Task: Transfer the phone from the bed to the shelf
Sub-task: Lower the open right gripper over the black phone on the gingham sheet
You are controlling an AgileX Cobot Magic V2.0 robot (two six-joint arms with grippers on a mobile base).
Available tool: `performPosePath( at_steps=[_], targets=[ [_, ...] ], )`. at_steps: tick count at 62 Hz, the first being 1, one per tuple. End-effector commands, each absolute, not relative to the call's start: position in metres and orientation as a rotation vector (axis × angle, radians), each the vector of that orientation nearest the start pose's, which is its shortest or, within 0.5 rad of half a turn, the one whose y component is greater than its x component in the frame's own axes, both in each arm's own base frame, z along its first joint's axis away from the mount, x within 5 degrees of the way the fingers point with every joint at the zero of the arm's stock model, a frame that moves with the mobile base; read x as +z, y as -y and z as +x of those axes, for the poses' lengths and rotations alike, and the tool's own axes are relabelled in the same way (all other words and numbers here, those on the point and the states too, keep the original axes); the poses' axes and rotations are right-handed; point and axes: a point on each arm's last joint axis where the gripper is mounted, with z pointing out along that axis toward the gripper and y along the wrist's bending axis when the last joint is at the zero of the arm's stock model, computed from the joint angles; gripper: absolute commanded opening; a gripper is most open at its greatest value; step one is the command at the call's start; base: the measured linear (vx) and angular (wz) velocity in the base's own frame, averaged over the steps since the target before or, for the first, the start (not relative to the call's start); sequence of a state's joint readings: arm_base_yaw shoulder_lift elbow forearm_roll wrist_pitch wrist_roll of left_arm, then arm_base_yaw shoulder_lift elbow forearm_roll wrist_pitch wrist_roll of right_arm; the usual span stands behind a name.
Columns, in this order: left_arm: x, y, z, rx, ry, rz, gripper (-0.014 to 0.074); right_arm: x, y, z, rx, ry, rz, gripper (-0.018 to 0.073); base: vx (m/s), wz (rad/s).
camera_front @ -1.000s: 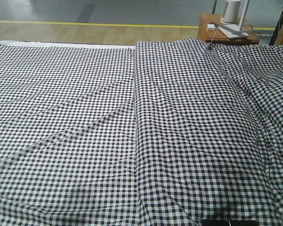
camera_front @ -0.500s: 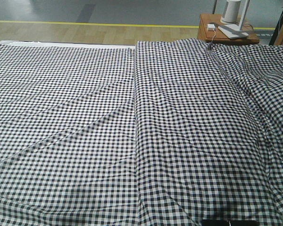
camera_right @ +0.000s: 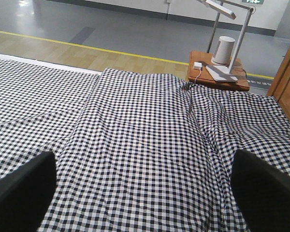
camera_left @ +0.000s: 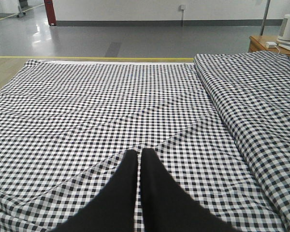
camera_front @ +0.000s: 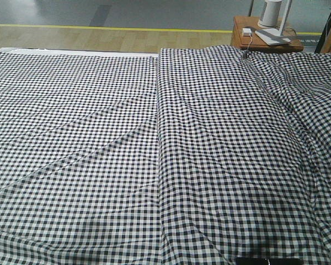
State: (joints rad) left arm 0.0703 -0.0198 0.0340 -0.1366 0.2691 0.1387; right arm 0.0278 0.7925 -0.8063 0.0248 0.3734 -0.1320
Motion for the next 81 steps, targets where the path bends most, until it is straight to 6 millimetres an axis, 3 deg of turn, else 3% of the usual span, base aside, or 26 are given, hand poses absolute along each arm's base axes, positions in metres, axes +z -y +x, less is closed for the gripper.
performPosePath(
  at_steps=[1,39,59,68,81],
  targets=[
    [0.184,-0.001,0.055,0.018,-1.693,-0.041,0.0001,0.394,-0.004,0.164,-0.073,-1.71,-0.132,0.0701,0.0,0.0],
    [0.184,-0.001,0.055,0.018,-1.693,-0.041,0.0001,0.386,-0.004,0.165,-0.026,-1.798,-0.082,0.0531,0.0,0.0],
    [0.184,-0.001,0.055,0.018,-1.693,-0.041,0.0001,0.39,0.003,0.208,-0.093,-2.068,-0.008,0.0531,0.0,0.0],
    [0.184,-0.001,0.055,0.018,-1.693,-0.041,0.0001,0.391,0.024,0.228,-0.226,-2.154,0.091,0.0531,0.0,0.0],
    [0.184,-0.001,0.055,0.018,-1.693,-0.041,0.0001,0.38,0.091,0.233,-0.374,-2.214,0.347,0.0531,0.0,0.0]
  ],
)
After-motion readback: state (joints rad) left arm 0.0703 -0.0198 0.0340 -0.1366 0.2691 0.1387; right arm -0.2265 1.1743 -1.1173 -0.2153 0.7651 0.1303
